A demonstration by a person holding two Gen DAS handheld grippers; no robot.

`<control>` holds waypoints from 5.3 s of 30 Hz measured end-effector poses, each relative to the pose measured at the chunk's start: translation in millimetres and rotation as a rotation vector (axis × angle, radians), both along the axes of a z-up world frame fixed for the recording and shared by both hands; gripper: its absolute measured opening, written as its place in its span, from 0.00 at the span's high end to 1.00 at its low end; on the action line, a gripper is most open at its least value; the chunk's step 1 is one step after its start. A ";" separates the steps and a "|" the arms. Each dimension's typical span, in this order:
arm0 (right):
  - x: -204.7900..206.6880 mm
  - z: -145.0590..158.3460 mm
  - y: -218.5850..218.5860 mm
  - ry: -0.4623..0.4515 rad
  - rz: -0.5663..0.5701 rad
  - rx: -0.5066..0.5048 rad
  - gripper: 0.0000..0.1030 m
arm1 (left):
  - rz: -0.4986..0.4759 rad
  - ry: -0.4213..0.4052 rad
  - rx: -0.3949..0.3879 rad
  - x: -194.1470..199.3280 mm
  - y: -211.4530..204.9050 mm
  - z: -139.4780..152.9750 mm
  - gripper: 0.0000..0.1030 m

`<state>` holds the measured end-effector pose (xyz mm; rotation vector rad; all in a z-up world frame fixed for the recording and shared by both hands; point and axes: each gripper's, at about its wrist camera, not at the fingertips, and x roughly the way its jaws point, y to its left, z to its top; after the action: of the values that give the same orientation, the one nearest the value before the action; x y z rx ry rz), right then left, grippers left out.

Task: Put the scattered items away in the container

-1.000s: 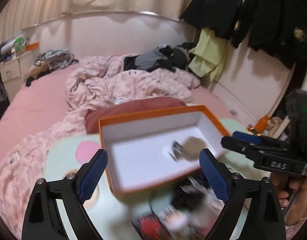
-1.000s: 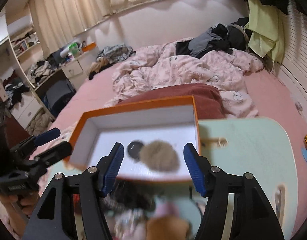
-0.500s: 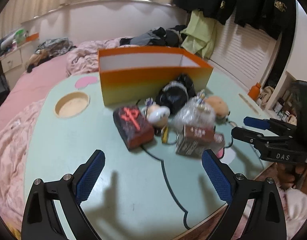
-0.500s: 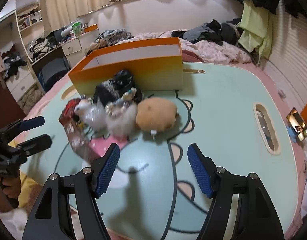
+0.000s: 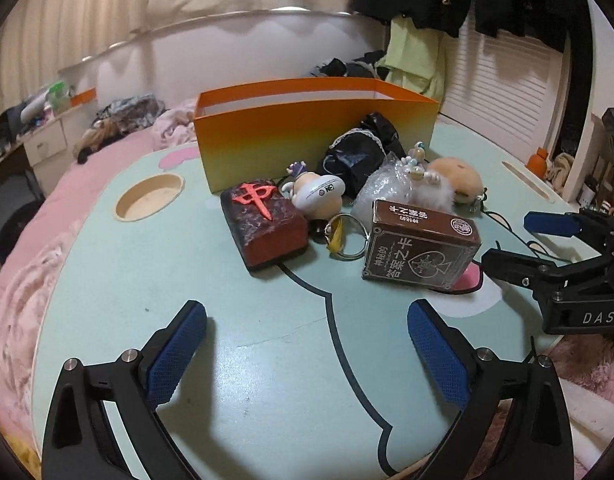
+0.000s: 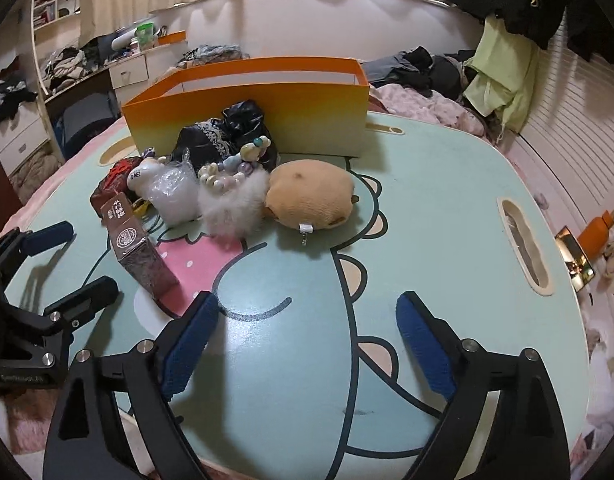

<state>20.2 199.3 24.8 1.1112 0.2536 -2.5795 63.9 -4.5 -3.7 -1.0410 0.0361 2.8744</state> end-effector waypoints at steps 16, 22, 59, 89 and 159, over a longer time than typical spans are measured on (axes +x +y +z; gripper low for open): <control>-21.2 42.1 -12.6 0.082 0.112 -0.202 0.36 | 0.008 0.023 0.007 6.0 -2.5 -2.7 0.01; -58.2 32.8 -50.1 0.034 0.098 -0.158 0.49 | 0.007 0.024 0.008 6.2 -2.1 -2.5 0.01; -9.7 0.7 20.1 -0.064 0.065 -0.259 0.84 | 0.010 0.100 0.072 8.5 -22.2 21.6 0.02; -4.6 3.8 18.7 -0.047 0.062 -0.236 0.84 | 0.114 -0.101 0.057 -69.9 -44.8 17.3 0.63; -142.2 95.4 -28.0 0.102 0.039 -0.229 0.41 | 0.038 -0.001 0.068 -152.6 -35.8 112.4 0.24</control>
<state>-122.0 171.3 120.2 0.8862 0.0026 -2.5564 -88.8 -40.3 108.7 -1.0421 -0.0823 2.8861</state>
